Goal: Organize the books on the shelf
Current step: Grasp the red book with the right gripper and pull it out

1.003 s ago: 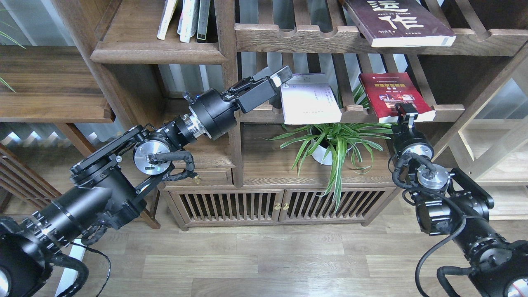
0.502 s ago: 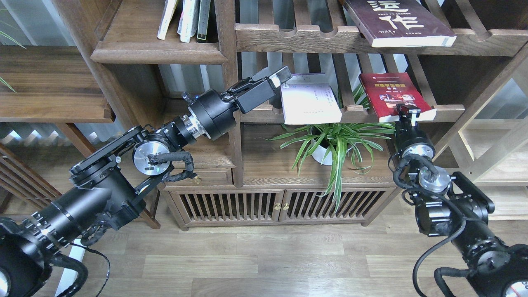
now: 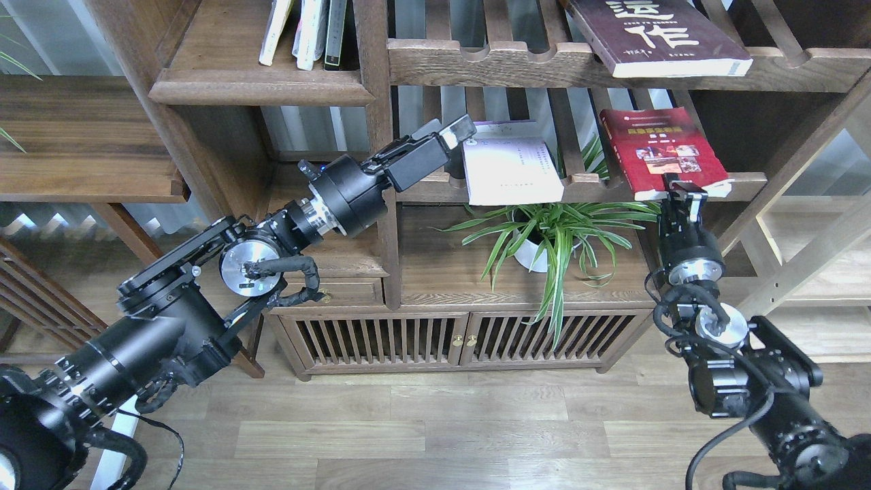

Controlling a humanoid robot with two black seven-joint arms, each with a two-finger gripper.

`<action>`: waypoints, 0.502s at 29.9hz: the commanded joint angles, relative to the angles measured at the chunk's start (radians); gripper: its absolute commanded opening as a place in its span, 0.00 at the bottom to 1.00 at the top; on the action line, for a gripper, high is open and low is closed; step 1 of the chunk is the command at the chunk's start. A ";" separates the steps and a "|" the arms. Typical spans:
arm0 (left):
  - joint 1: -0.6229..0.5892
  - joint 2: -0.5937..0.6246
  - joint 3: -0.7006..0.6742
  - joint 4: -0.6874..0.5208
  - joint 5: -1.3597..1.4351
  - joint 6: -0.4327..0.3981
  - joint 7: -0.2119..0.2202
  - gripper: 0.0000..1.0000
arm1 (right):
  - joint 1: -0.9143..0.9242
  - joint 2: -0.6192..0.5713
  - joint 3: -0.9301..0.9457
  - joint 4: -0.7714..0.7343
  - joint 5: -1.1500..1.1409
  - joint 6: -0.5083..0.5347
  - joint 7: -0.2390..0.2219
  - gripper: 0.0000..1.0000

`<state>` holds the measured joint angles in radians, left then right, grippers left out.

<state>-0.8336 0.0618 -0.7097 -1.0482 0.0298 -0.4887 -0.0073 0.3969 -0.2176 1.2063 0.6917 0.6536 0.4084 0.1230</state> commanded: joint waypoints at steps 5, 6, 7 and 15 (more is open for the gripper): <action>0.057 -0.025 -0.014 0.033 -0.019 0.000 0.010 0.99 | -0.121 -0.002 0.006 0.175 0.027 0.042 -0.010 0.05; 0.067 -0.025 -0.013 0.036 -0.037 0.000 0.012 0.99 | -0.128 0.000 0.001 0.184 0.029 0.068 -0.011 0.05; 0.073 -0.027 -0.011 0.040 -0.054 0.000 0.013 0.99 | -0.130 0.000 -0.005 0.189 0.029 0.080 -0.013 0.04; 0.103 -0.034 0.004 0.068 -0.295 0.000 0.116 0.99 | -0.165 0.004 -0.062 0.284 0.029 0.080 -0.031 0.04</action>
<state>-0.7401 0.0336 -0.7055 -0.9868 -0.1916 -0.4887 0.0700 0.2441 -0.2153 1.1714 0.9426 0.6828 0.4885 0.0949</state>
